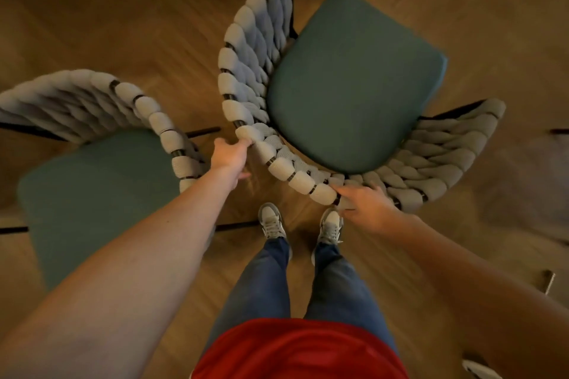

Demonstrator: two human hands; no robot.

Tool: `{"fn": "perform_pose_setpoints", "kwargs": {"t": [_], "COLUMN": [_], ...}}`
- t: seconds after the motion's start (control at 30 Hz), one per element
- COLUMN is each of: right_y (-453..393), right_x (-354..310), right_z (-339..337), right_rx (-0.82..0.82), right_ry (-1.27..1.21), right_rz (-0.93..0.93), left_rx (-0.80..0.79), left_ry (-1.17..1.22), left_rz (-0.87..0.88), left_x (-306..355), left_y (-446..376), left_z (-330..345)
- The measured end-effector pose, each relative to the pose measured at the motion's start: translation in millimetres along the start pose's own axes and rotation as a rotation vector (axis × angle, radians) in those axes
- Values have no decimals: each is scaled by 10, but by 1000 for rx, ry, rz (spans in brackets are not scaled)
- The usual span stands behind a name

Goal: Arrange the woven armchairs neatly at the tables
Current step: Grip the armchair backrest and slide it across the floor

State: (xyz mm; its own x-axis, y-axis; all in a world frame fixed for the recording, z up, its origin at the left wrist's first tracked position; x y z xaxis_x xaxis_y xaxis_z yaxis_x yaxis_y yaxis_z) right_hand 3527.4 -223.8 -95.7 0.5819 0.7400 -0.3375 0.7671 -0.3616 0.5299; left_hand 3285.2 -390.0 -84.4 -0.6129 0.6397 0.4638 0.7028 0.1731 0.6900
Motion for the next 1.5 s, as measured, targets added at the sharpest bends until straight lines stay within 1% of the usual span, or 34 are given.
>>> {"fn": "perform_pose_setpoints", "kwargs": {"t": [0.03, 0.07, 0.1, 0.13, 0.17, 0.2, 0.23, 0.27, 0.3, 0.33, 0.37, 0.4, 0.47, 0.53, 0.6, 0.67, 0.83, 0.97, 1.1, 1.33, 1.5], "right_y": [48, 105, 176, 288, 445, 639, 823, 942, 979, 956, 872, 749, 497, 348, 326, 319, 303, 198, 30, -267, -533], "right_x": [62, 111, 149, 194, 290, 438, 588, 654, 645, 582, 512, 463, 430, 461, 489, 494, 636, 757, 812, 893, 923], "right_z": [-30, -74, -157, -292, -423, -475, -382, -181, 61, 260, 403, 496, 589, 629, 671, 657, 484, 173, -162, -420, -625], "right_rx": [30, 108, 259, 474, 716, 937, 1071, 1110, 1057, 956, 855, 785, 730, 726, 720, 707, 709, 618, 568, 475, 466], "right_ry": [-4, -37, -111, -220, -368, -567, -812, -1079, -1311, -1496, -1657, -1822, -2101, -2226, -2258, -2257, -2150, -2043, -1892, -1911, -1861], "right_rz": [12, 33, 72, 161, 327, 576, 888, 1200, 1469, 1646, 1712, 1689, 1562, 1513, 1533, 1526, 1511, 1395, 1292, 1231, 1192], "left_rx": [-23, -44, -57, -62, -58, -47, -30, -8, 22, 54, 80, 98, 121, 140, 154, 171, 211, 234, 261, 275, 316], "left_ry": [25, 49, 72, 90, 108, 120, 125, 123, 112, 95, 80, 69, 53, 30, 12, 7, 41, 119, 190, 270, 293], "left_rz": [-16, -27, -31, -36, -44, -56, -66, -72, -70, -66, -66, -66, -45, -5, 33, 52, 7, -83, -178, -250, -257], "left_x": [14, 38, 70, 102, 131, 151, 161, 169, 189, 218, 245, 262, 293, 300, 287, 277, 126, -76, -169, -113, 46], "left_y": [32, 59, 85, 101, 97, 64, 19, -44, -105, -166, -214, -264, -322, -340, -333, -323, -238, -191, -126, -124, -187], "left_z": [72, 144, 198, 246, 283, 306, 324, 326, 319, 312, 301, 297, 301, 302, 298, 283, 230, 179, 141, 266, 317]}}
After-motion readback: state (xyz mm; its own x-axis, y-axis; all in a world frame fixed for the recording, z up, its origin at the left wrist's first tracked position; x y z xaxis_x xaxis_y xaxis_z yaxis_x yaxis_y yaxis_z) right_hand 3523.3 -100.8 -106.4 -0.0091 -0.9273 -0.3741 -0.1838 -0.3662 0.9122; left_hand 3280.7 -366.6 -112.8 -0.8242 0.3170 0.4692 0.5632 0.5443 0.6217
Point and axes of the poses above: each hand's wrist, its own y-axis away from the middle knuckle, its own z-axis out of the palm, x = y × z, the point moved 7 cm from there along -y, towards the middle knuckle, and after that the axes turned 15 degrees about x, right-handed, at the moved point
